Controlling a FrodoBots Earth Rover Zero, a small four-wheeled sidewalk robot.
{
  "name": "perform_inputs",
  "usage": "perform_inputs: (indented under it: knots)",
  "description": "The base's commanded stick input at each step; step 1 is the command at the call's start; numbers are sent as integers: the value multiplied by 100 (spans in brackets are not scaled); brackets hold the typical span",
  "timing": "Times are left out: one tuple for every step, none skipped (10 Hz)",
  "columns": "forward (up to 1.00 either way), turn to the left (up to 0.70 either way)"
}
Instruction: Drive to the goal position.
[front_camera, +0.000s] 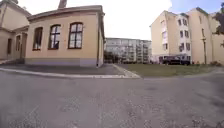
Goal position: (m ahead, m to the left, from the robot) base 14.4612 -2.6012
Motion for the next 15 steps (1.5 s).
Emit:
perform_inputs:
  knots:
    - [70,0]
    - [70,0]
    - [70,0]
    - [70,0]
    - [70,0]
    - [70,0]
    - [70,0]
    - [70,0]
    - [70,0]
    - [70,0]
    - [70,0]
    - [70,0]
    - [70,0]
    - [70,0]
    - [70,0]
